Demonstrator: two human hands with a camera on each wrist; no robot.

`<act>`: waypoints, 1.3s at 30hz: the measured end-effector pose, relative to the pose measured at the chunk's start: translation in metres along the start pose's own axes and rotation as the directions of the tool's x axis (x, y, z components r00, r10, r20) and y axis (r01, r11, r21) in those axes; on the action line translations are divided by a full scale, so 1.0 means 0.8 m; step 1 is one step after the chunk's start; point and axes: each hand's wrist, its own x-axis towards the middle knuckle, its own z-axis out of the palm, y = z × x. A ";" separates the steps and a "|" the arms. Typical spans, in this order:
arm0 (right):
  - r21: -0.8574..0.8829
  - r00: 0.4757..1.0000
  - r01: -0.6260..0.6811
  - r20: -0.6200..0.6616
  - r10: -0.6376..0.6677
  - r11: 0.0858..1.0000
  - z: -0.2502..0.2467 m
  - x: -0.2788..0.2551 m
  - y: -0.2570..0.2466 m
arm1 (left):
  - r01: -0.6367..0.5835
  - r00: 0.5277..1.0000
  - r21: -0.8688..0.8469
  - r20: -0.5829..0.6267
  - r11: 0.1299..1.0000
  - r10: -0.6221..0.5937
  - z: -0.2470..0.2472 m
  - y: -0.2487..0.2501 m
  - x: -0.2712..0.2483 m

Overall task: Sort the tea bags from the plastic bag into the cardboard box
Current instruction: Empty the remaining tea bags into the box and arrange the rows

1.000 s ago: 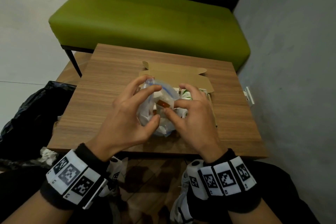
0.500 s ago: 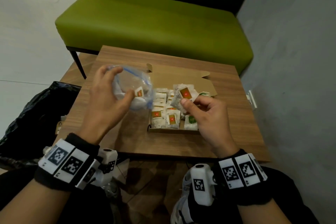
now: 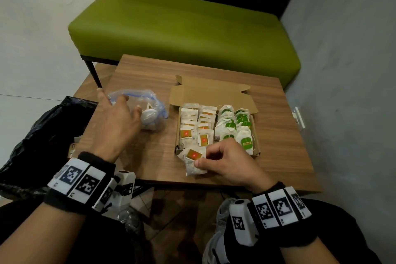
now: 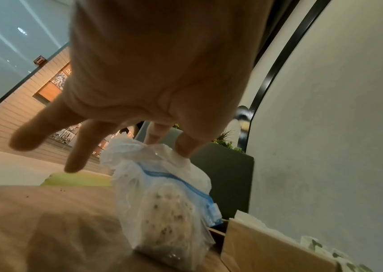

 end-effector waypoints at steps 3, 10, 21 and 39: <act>0.002 0.998 0.024 -0.062 -0.024 1.000 0.001 0.005 0.001 | -0.042 0.998 0.037 -0.051 0.998 0.044 0.000 0.000 0.001; 0.030 0.963 0.027 -0.270 -0.018 0.999 0.004 0.020 0.013 | -0.254 0.935 0.062 -0.240 0.965 0.262 0.005 0.015 -0.010; 0.335 0.950 0.170 -0.307 -0.064 0.927 0.001 0.015 0.015 | -0.319 0.847 -0.568 0.189 0.759 0.497 0.047 0.049 -0.070; 0.504 0.880 0.191 -0.468 0.081 0.842 -0.008 0.019 0.013 | -0.042 0.903 -0.754 0.253 0.656 0.348 0.052 0.054 -0.068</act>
